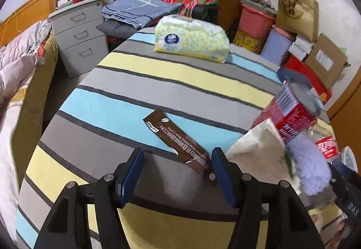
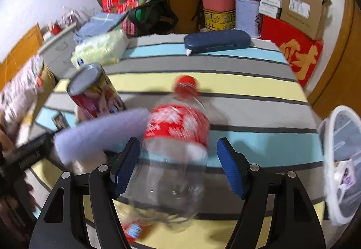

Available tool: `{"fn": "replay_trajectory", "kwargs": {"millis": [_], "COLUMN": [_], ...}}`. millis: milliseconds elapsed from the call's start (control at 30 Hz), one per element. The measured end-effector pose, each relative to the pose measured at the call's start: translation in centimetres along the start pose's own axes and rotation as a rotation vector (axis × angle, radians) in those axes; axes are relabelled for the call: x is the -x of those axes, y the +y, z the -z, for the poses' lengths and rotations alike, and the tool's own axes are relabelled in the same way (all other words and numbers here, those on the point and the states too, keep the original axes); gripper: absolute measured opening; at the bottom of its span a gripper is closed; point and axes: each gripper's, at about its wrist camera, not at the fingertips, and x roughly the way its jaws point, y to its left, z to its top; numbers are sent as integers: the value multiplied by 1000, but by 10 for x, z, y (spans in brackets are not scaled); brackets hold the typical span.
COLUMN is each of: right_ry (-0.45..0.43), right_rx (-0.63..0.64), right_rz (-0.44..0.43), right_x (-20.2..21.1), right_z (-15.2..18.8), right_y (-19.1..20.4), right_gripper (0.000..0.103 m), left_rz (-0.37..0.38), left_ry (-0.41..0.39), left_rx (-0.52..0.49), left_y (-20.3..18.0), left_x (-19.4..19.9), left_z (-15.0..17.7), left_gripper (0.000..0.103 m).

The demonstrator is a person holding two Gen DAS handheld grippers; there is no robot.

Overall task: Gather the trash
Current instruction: 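Grasp the clear Coca-Cola bottle with the right tool while the left tool grasps the brown coffee sachet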

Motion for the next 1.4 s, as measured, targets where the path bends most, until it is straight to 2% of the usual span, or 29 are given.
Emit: {"fn": "replay_trajectory", "kwargs": {"millis": [200, 367, 533, 700, 933, 1000, 1033, 1100, 1167, 1200, 1233, 1400], "right_ry": [-23, -24, -37, -43, -47, -49, -40, -36, -35, -43, -50, -59], "right_rx": [40, 40, 72, 70, 85, 81, 74, 61, 49, 47, 44, 26], "right_rz": [62, 50, 73, 65, 58, 52, 50, 40, 31, 30, 31, 8], "right_x": [2, 1, 1, -4, -5, -5, -7, -8, -8, -7, -6, -6], "right_z": [4, 3, 1, -3, -3, -3, -2, -2, -2, -1, -1, 0], "right_y": [-9, -11, -7, -7, -6, -7, -8, -10, -11, -12, -12, -15], "right_gripper": [72, 72, 72, 72, 72, 72, 72, 72, 71, 70, 69, 65], "left_rz": [-27, -56, -70, -98, -88, -121, -130, -128, -121, -107, -94, -91], "left_ry": [-2, -5, -12, -10, -36, -35, -37, -39, -36, -36, -35, -36], "left_rx": [-17, 1, 19, 31, 55, 31, 29, 35, 30, 32, 34, 11], "left_y": [1, 12, 16, 11, 12, 11, 11, 13, 14, 14, 14, 9], "left_x": [-3, 1, 3, -10, -16, -17, -17, -16, -15, -14, -14, -10], "left_z": [1, 4, 3, -6, -13, -14, -14, -14, -15, -14, -14, -10], "left_gripper": [62, 62, 62, 62, 62, 54, 44, 40, 27, 24, 21, 20]}}
